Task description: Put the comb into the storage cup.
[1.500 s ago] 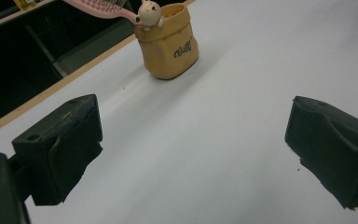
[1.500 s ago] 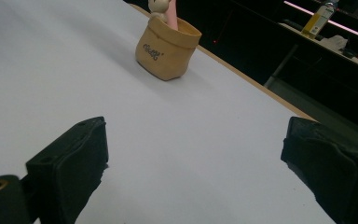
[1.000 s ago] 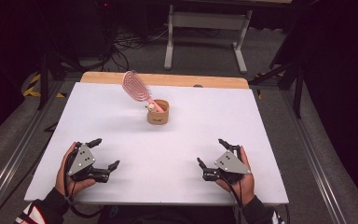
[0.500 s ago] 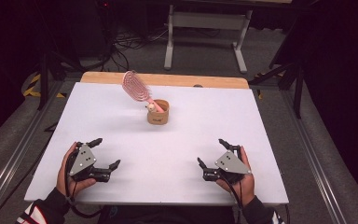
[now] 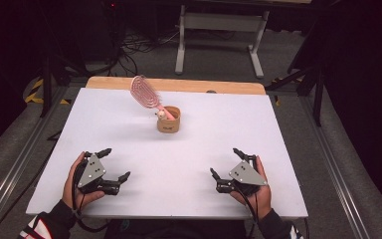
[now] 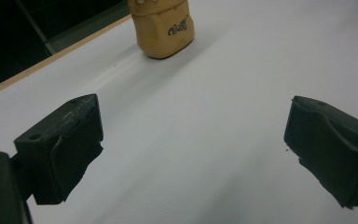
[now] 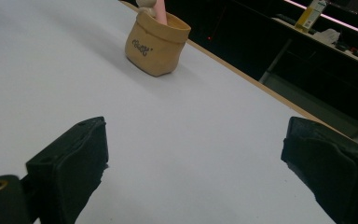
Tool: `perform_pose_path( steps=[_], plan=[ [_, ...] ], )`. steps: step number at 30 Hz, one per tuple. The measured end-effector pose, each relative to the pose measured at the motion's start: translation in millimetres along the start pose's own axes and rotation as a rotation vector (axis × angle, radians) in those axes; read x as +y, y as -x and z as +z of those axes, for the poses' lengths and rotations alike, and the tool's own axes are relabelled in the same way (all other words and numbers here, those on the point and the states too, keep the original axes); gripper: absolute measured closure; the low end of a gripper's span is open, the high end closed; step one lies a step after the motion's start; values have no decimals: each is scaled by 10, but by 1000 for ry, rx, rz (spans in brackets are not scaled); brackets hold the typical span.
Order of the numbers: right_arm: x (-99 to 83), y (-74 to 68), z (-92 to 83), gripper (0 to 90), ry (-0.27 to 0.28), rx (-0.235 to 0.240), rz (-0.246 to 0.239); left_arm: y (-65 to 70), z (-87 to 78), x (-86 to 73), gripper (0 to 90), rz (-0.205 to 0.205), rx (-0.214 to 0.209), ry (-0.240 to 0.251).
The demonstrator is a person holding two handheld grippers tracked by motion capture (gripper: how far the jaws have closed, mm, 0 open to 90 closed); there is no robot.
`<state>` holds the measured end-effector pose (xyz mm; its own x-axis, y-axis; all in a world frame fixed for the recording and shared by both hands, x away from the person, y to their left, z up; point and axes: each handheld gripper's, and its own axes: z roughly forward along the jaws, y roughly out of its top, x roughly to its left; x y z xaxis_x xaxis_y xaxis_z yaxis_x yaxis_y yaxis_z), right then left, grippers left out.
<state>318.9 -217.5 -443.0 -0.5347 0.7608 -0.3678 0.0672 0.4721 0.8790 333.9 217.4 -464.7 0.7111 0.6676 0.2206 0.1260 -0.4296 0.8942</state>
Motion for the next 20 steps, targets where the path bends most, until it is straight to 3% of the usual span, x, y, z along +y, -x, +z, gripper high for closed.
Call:
perform_pose_path(
  steps=[11,20],
  plan=[
    [-16,11,11,72,-7,-4,-5,-11,8,-1,56,-5,2,-3],
    [-44,66,9,72,-12,-9,18,-11,41,6,56,-9,1,-9]
  ],
)
